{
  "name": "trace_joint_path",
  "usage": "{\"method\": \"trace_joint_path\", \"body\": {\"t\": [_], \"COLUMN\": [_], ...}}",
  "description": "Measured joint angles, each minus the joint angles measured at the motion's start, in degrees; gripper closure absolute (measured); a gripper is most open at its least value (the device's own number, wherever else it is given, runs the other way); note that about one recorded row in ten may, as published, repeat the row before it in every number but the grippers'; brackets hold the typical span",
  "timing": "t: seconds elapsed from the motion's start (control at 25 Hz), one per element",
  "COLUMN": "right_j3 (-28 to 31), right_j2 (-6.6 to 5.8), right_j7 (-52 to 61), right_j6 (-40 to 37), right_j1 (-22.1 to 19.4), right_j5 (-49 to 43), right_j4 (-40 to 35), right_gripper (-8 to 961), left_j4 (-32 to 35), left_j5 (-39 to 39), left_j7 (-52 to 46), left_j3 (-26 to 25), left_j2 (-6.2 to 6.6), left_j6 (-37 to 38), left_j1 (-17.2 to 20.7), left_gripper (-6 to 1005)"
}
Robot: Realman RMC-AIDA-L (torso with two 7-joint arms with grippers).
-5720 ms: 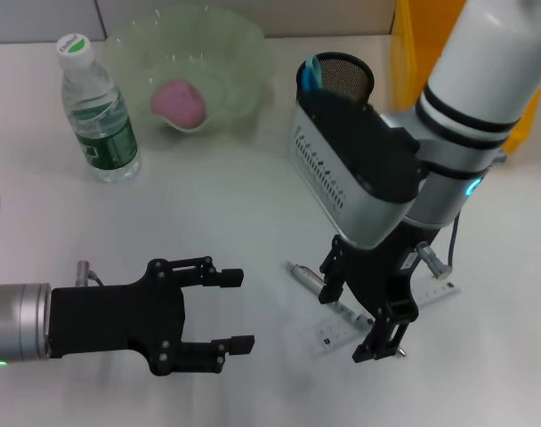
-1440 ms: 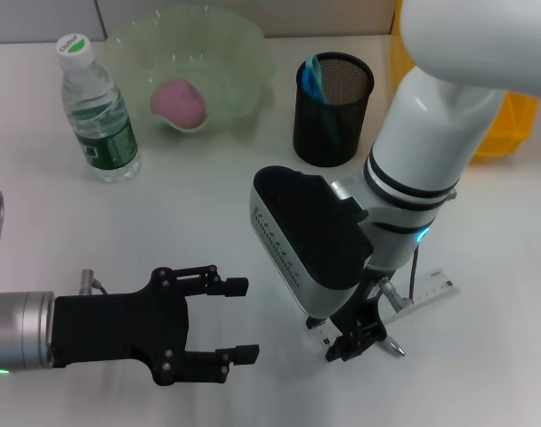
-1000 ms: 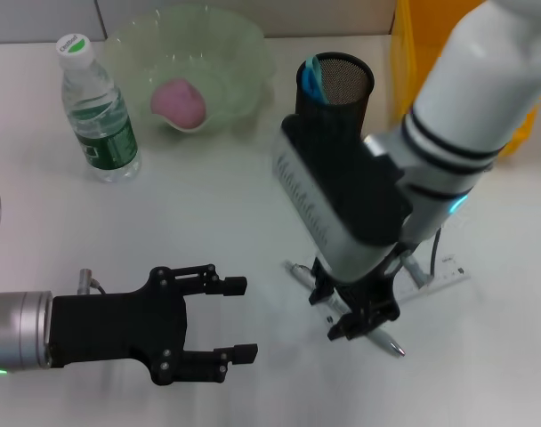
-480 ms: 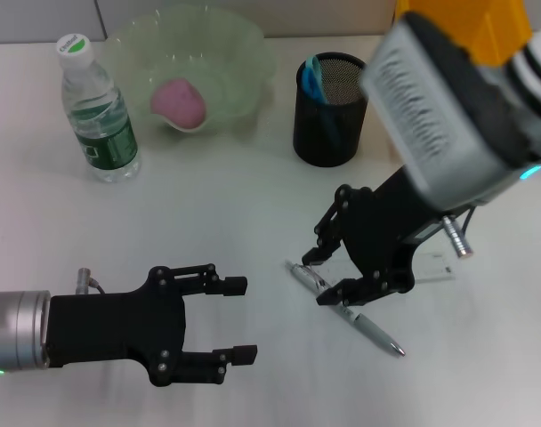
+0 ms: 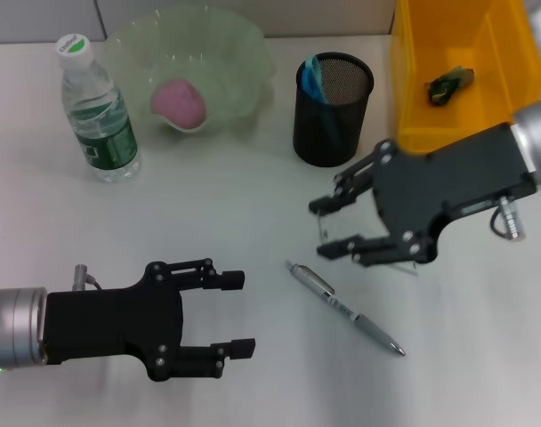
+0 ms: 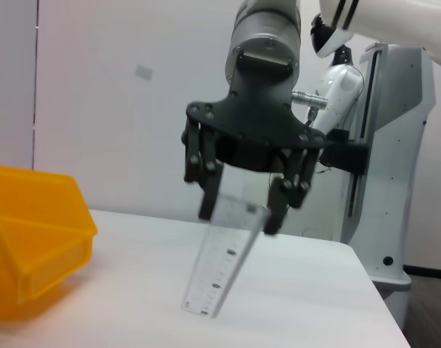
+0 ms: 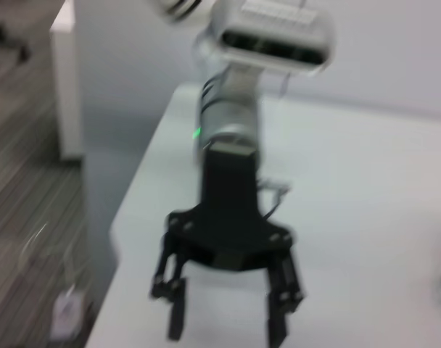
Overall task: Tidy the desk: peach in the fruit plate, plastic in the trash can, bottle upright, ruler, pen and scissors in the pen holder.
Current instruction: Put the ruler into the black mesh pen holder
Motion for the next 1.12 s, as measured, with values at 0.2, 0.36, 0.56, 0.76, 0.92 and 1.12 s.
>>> {"method": "trace_joint_path", "body": {"t": [0.2,0.36,0.56,0.76,0.92,1.12], "right_j3": [6.2,9.5,11.8,11.9,11.8,11.7], "right_j2": [-0.06,-0.06,-0.12,-0.14,-0.15,-0.15], "right_j7": [-8.8,-15.4,-21.5,-22.2,-22.2,-23.1], "right_j6": [0.2,0.1,0.1,0.0,-0.4,-0.2], "right_j1": [-1.8,-2.9,-2.9,-2.6,-2.8,-3.3], "right_j5": [6.8,12.8,18.3,18.4,18.4,18.1], "right_j4": [6.4,11.4,19.5,20.5,20.2,19.1], "right_gripper": [559,557,555,553,552,549], "left_j4": [0.0,0.0,0.0,0.0,0.0,0.0], "left_j5": [0.0,0.0,-0.1,-0.5,-0.5,-0.6], "left_j7": [0.0,0.0,0.0,0.0,-0.1,-0.2], "left_j3": [-0.6,-1.1,-1.5,-1.5,-1.5,-1.9], "left_j2": [0.03,-0.05,-0.08,-0.1,-0.1,-0.14], "left_j6": [0.4,0.5,0.6,0.7,0.8,0.8], "left_j1": [0.0,0.1,0.1,0.3,0.3,0.3], "left_gripper": [246,246,246,246,246,246]}}
